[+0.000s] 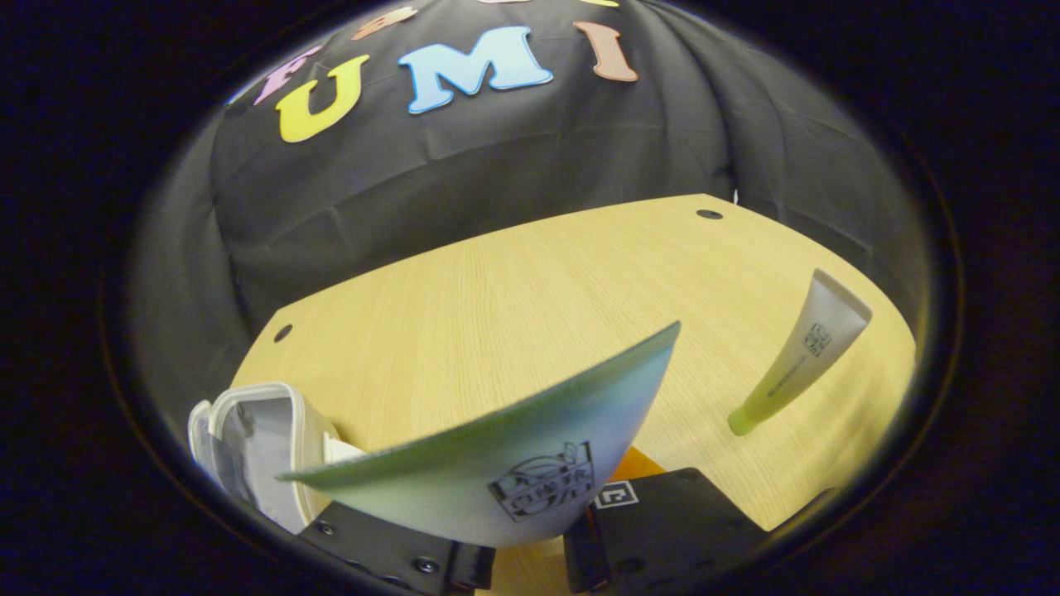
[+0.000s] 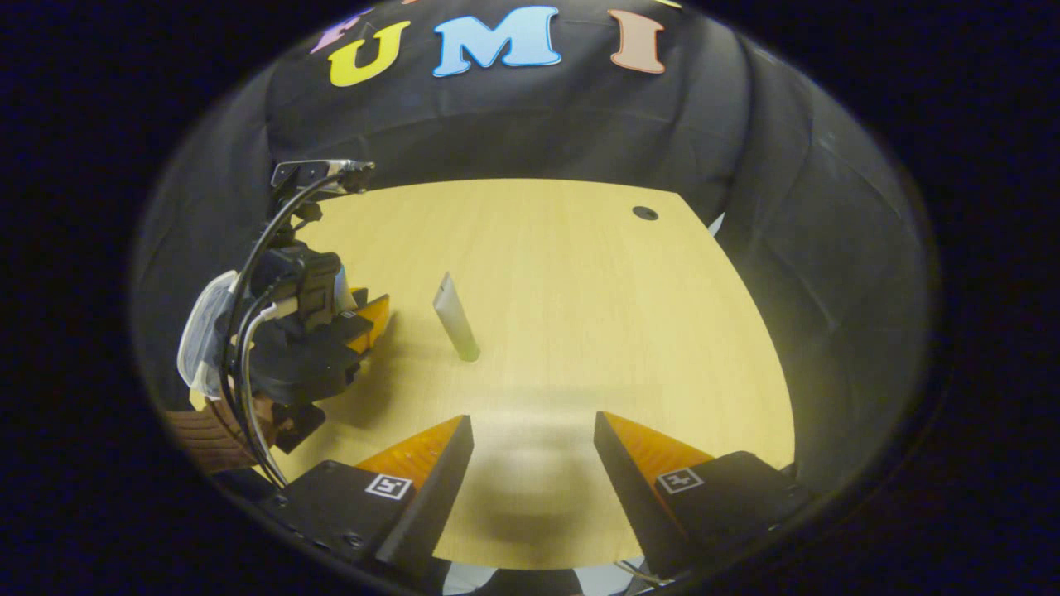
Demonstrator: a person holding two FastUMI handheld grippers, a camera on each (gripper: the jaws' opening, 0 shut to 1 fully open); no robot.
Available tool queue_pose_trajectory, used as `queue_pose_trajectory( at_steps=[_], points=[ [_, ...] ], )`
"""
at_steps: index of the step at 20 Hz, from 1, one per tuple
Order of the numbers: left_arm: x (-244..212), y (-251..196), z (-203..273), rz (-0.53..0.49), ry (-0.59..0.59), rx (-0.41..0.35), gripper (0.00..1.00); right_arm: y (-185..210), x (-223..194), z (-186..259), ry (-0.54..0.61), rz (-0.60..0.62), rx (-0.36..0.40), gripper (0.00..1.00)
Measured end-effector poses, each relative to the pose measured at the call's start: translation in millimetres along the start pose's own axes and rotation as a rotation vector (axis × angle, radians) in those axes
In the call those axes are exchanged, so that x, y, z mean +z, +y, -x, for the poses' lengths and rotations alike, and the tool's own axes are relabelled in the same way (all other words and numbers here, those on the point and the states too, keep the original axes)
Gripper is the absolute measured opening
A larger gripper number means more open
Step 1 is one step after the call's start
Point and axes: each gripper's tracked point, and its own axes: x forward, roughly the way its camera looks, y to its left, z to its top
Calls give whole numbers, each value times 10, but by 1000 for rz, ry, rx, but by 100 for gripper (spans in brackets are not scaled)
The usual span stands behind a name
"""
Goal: First open the suitcase, pack the skin care products into it, and then close the suitcase.
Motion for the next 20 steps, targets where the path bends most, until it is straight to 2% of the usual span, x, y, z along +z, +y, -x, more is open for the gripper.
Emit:
queue_pose_trajectory(
  at_steps=[2,5,8,13,17,18,20],
  points=[
    [-32,79,187,75,17,4,45,98,102,-116,-17,13,25,87],
    [68,257,727,237,5,23,45,328,231,-350,-29,21,77,87],
    [156,623,1383,370,-11,83,45,536,375,-672,-52,9,119,86],
    [47,1372,2111,432,-5,257,44,676,633,-1343,-126,3,94,85],
    [-82,1703,2337,442,14,324,44,624,710,-1762,-146,-24,18,83],
    [-119,1756,2384,439,18,330,44,561,783,-1788,-179,-27,-14,66],
    [-205,1867,2442,438,30,342,44,574,796,-1804,-178,-61,-12,24]
  ],
)
